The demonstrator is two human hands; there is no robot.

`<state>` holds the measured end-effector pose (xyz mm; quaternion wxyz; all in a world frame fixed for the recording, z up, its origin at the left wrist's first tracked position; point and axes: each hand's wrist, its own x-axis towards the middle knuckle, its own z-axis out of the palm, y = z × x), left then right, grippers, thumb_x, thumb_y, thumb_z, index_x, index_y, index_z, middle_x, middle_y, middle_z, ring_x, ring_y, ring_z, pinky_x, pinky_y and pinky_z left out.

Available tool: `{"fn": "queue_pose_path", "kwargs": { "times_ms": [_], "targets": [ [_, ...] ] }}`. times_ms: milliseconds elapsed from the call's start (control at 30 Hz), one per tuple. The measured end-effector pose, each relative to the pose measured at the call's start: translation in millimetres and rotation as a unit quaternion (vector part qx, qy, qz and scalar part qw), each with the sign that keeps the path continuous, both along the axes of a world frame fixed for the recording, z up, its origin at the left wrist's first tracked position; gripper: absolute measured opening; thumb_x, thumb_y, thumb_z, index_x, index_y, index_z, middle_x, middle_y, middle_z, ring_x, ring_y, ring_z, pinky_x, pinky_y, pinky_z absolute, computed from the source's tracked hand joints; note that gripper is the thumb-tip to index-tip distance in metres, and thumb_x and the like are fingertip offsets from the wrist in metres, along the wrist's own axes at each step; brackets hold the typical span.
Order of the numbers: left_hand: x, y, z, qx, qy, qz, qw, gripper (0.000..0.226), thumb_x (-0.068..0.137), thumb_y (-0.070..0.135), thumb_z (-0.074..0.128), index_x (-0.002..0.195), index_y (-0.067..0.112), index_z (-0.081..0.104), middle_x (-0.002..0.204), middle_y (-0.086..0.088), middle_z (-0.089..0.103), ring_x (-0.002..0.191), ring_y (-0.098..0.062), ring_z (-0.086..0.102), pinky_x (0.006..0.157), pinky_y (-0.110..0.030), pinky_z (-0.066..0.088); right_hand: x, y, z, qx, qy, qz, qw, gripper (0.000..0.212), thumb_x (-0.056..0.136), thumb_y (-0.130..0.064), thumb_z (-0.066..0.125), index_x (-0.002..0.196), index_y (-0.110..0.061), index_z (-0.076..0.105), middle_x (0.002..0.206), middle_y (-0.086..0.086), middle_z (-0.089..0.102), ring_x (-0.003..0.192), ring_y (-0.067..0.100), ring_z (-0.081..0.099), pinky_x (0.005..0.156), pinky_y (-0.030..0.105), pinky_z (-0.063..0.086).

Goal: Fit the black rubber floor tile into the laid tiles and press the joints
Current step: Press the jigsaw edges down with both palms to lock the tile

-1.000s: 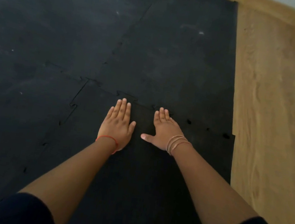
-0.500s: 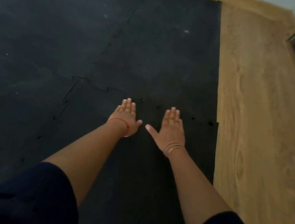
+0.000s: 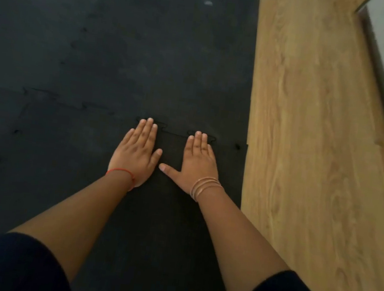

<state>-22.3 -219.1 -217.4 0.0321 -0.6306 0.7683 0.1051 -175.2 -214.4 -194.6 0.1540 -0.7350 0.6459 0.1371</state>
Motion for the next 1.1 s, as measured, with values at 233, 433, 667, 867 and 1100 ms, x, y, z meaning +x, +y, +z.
{"fn": "queue_pose_path", "kwargs": {
  "times_ms": [233,433,667,867,1100],
  "targets": [
    [-7.1,0.8,-2.5,0.006,0.002,0.023,1.0,0.063,0.095,0.041,0.013,0.145,0.01,-0.011,0.157,-0.008,-0.015,0.143,-0.016,-0.015,0.115,-0.032,-0.009,-23.4,-6.8,1.2,0.037,-0.051,-0.008,0.998,0.1,0.083,-0.067,0.04,0.148,-0.007,-0.007,0.157,0.012,-0.014,0.145,0.025,-0.012,0.116,0.037,-0.001],
    [-43.4,-4.5,-8.4,-0.026,0.036,-0.077,0.996,0.059,0.095,0.042,0.01,0.141,0.018,-0.016,0.156,-0.002,-0.015,0.143,-0.015,-0.016,0.112,-0.03,-0.011,-79.0,29.0,-25.7,-0.12,0.004,-0.168,0.978,0.112,0.069,-0.083,0.014,0.146,-0.007,-0.014,0.156,0.014,-0.017,0.144,0.025,-0.016,0.111,0.036,-0.012],
    [-41.7,-5.9,-7.6,-0.027,0.039,-0.084,0.995,0.056,0.094,0.043,0.009,0.138,0.023,-0.018,0.153,0.005,-0.018,0.141,-0.014,-0.017,0.113,-0.031,-0.01,-80.9,18.8,-29.5,-0.097,-0.004,-0.168,0.981,0.117,0.062,-0.085,0.01,0.147,-0.007,-0.01,0.158,0.013,-0.011,0.145,0.026,-0.008,0.111,0.035,-0.009],
    [-43.5,-5.7,-5.8,-0.02,0.018,-0.073,0.997,0.059,0.095,0.041,0.013,0.143,0.019,-0.014,0.158,0.0,-0.012,0.143,-0.016,-0.016,0.113,-0.032,-0.009,-79.6,19.1,-23.1,-0.078,-0.02,-0.17,0.982,0.112,0.071,-0.083,0.019,0.146,-0.006,-0.013,0.157,0.013,-0.016,0.145,0.025,-0.012,0.114,0.036,-0.008],
    [-21.2,-9.1,-0.4,0.015,0.04,-0.037,0.998,0.059,0.097,0.038,0.018,0.147,0.017,-0.006,0.158,-0.002,-0.01,0.144,-0.016,-0.011,0.116,-0.033,-0.004,-27.5,12.7,-0.1,-0.004,-0.053,0.032,0.998,0.089,0.088,-0.061,0.031,0.148,-0.008,-0.008,0.157,0.013,-0.014,0.145,0.025,-0.012,0.115,0.037,-0.003]
  ]
}}
